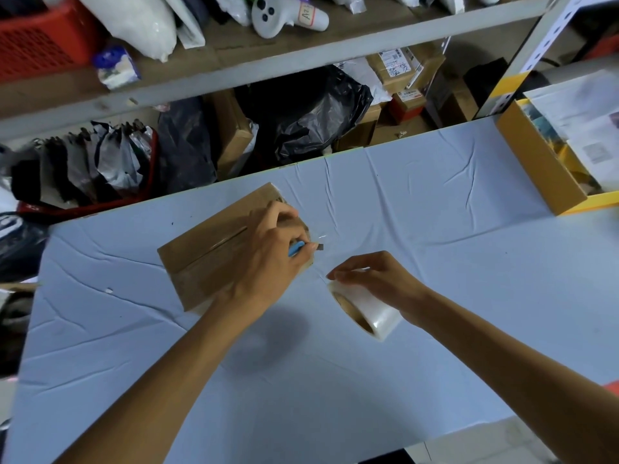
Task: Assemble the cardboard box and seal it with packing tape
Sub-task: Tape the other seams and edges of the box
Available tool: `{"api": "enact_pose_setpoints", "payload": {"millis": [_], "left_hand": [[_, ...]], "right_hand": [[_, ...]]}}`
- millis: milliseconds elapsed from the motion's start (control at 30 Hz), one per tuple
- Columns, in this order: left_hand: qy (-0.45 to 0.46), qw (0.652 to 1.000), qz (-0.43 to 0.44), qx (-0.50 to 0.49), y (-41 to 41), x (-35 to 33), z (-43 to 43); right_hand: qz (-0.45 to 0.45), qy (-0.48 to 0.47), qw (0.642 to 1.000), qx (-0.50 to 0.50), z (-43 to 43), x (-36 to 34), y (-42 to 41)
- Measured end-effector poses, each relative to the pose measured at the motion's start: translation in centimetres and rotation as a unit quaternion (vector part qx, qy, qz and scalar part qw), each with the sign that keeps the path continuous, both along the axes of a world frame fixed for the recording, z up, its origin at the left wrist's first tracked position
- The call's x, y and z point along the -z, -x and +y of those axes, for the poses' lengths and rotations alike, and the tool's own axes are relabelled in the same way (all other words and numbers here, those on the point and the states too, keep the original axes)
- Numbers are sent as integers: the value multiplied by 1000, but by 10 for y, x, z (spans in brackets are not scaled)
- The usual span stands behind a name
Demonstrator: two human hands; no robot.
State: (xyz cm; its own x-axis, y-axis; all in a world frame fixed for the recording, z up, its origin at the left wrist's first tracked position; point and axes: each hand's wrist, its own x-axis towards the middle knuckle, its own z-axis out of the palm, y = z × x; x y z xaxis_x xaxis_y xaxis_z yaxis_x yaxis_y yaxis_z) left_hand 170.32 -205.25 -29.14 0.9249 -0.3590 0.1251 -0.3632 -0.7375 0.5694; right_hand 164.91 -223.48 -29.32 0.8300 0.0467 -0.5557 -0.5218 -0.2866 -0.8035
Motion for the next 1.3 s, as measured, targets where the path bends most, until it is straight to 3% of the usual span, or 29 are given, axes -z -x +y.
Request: {"api": "enact_pose_setpoints", "payload": {"millis": [433, 700, 833, 1167, 1300], "left_hand": [[-12, 1000, 6, 1, -1, 2, -3], [-18, 1000, 9, 3, 2, 10, -6], [-74, 997, -14, 2, 1, 13, -7], [-55, 997, 43, 9, -17, -5, 0], [-36, 993, 101, 50, -17, -22, 9]], "right_hand": [[48, 18, 999, 12, -1, -8, 5], [24, 15, 1000, 9, 0, -7, 3], [19, 13, 1000, 16, -1, -5, 3], [34, 108, 993, -22, -23, 23, 12], [-10, 65, 997, -38, -29, 35, 16]]}}
